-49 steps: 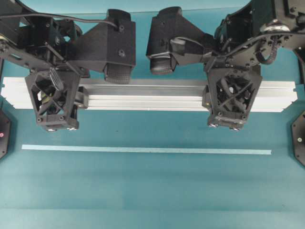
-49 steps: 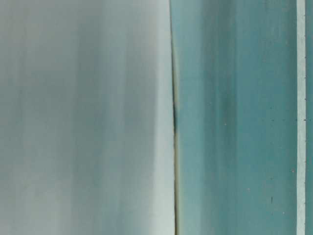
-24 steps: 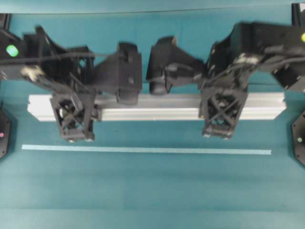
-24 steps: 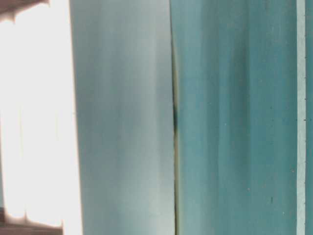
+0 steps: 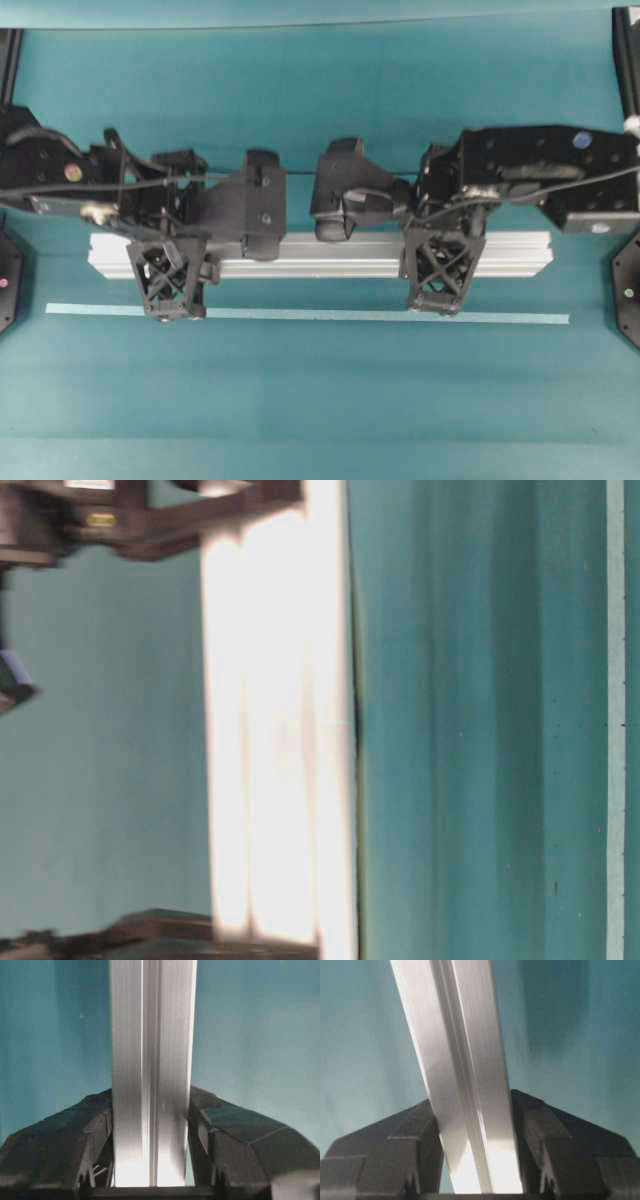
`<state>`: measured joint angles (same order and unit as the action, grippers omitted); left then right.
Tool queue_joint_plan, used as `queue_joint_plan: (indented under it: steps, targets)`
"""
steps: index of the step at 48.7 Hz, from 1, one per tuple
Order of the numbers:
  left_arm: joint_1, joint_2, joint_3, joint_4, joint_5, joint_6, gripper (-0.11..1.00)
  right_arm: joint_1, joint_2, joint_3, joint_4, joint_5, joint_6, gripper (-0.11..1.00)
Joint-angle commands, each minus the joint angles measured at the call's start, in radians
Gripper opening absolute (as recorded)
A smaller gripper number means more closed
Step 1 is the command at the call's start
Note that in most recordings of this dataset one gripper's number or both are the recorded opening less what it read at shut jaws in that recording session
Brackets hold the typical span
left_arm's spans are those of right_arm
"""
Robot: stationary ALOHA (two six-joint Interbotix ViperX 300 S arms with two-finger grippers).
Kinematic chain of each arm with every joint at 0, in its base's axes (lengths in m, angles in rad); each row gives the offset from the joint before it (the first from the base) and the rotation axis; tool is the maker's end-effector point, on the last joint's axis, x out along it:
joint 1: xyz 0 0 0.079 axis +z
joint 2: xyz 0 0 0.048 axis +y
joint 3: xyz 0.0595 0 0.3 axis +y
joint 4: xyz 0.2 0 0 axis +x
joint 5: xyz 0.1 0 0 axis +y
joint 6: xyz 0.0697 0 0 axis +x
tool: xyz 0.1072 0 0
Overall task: Lift the metal rail with both hands.
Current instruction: 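Lower the held rail with both grippers back onto the table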
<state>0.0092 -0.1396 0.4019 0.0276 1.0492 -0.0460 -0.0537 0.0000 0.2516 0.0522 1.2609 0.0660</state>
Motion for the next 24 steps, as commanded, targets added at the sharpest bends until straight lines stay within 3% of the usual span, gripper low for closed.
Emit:
queue_joint_plan:
  steps: [1, 24]
  targets:
    - [-0.006, -0.025, 0.034, 0.0, -0.052, -0.009, 0.36, -0.005, 0.003, 0.032, -0.003, -0.041, -0.005, 0.44]
    - [0.005, 0.003, 0.124, 0.0, -0.181, -0.005, 0.36, -0.009, 0.052, 0.103, -0.003, -0.195, -0.04, 0.44]
